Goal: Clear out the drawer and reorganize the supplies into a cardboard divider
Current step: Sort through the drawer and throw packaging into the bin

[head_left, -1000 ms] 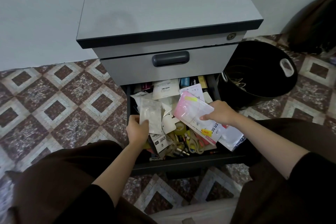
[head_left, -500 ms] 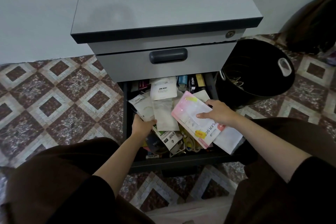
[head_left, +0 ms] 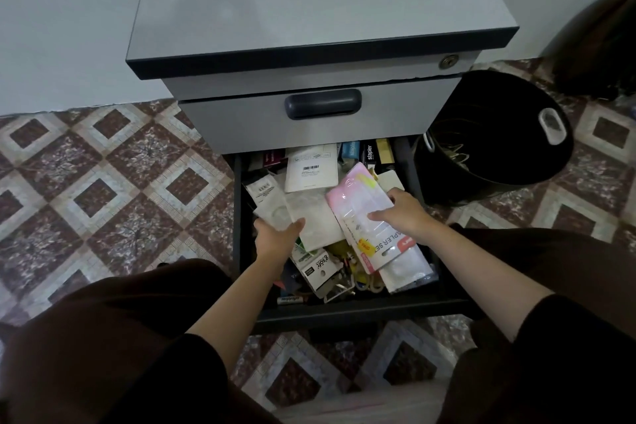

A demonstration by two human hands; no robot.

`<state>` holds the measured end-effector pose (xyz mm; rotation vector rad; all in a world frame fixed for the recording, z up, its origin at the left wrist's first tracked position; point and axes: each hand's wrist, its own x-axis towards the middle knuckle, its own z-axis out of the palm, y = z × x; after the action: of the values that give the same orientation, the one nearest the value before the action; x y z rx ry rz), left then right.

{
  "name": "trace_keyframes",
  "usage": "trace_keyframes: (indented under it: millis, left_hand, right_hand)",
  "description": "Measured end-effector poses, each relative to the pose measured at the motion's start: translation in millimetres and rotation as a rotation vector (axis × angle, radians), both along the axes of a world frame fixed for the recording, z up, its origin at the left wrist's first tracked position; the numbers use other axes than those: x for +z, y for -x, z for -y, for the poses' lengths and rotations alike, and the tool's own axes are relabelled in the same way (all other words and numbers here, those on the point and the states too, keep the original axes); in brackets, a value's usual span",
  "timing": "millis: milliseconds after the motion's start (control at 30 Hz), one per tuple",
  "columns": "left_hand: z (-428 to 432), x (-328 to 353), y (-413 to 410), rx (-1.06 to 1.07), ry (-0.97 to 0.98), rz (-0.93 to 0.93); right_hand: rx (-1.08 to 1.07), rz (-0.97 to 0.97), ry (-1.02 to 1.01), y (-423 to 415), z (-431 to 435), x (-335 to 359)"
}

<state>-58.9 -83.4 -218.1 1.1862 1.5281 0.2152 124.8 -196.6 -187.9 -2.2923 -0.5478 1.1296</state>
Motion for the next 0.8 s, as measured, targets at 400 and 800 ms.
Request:
trace_keyframes:
  millis: [400, 800]
  left_hand:
    - [-3.6, -5.1, -9.4, -0.065, -0.076, -0.115]
    - [-7.1, 8.4, 3.6, -0.236, -0.115, -0.094]
  right_hand:
    - [-0.037, -0.116, 0.006, 3.3, -9.0, -24.5]
    - [-0.118, -0.112, -0.003, 3.1, -11.4, -13.4]
